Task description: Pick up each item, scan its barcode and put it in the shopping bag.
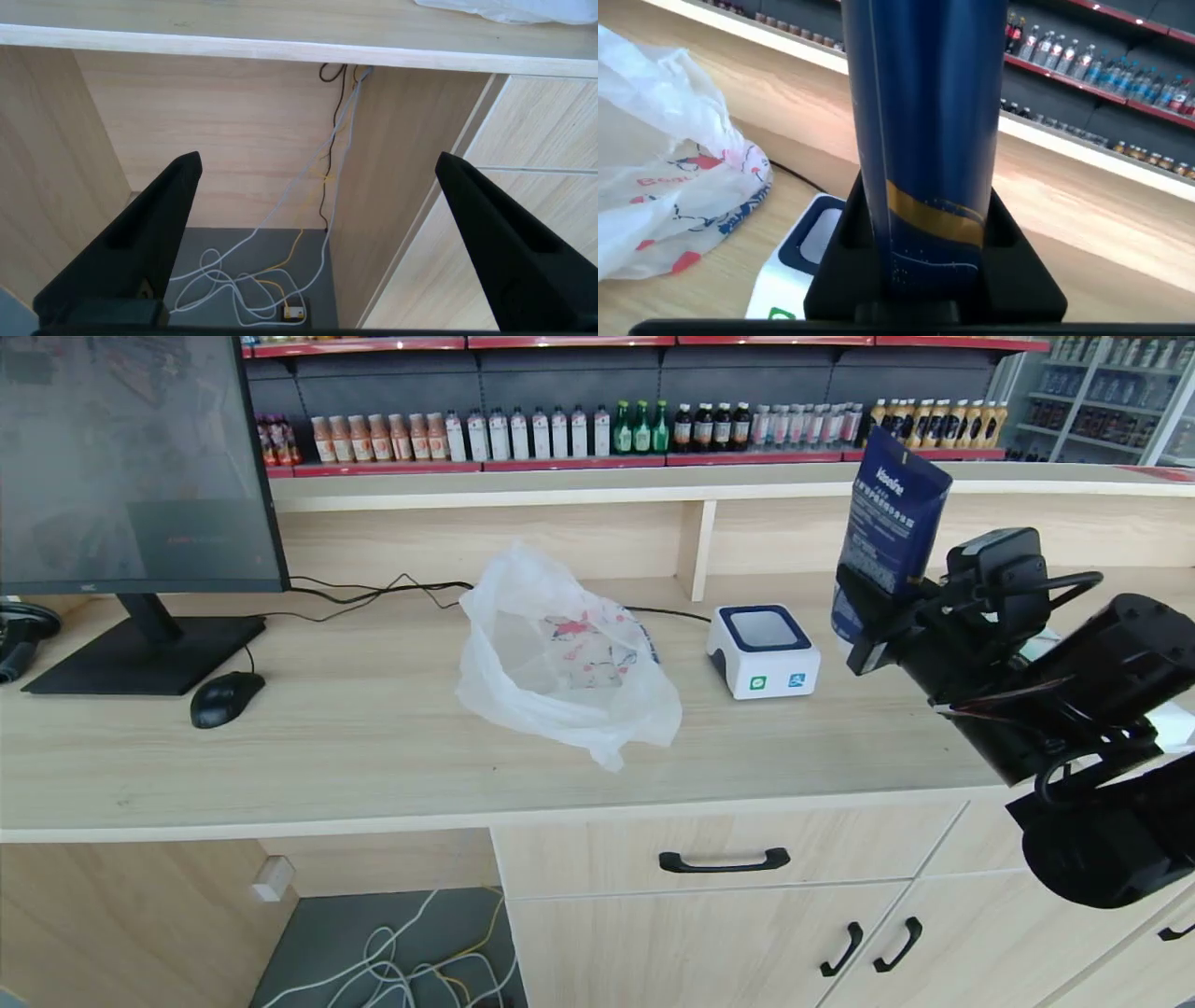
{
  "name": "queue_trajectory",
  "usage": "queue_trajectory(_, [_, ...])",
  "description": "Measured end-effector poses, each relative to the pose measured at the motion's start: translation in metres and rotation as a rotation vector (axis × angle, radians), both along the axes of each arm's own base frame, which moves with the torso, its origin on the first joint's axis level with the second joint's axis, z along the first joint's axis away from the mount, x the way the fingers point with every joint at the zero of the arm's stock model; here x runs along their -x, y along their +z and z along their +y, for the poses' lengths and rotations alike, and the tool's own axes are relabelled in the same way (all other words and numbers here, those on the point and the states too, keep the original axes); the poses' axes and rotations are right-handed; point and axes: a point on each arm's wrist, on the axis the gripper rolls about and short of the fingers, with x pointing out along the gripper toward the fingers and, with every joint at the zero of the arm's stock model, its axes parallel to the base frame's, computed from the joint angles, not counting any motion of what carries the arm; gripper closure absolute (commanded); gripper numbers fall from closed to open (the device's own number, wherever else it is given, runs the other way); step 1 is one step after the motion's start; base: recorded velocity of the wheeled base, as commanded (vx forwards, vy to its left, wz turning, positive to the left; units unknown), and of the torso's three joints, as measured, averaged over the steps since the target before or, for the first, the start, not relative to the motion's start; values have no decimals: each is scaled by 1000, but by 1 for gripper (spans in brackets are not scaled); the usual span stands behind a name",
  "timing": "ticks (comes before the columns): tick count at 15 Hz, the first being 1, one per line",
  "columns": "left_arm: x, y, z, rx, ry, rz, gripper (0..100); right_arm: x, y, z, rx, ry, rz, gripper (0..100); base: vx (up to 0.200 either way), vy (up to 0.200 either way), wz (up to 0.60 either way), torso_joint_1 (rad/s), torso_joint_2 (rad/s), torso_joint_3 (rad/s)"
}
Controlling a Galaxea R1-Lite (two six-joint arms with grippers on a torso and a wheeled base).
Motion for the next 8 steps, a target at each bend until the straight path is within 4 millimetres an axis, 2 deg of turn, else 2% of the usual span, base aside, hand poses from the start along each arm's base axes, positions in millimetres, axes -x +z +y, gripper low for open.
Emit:
queue_trajectory(4, [0, 0, 0, 0, 0, 0, 0, -28, -1, 9, 138, 37, -91, 100, 0, 0, 0, 0, 0, 0])
queue_trajectory(8, [0, 1, 0, -1, 0, -5, 0, -49, -11, 13, 330, 129, -191, 100, 0, 0, 0, 0, 0, 0])
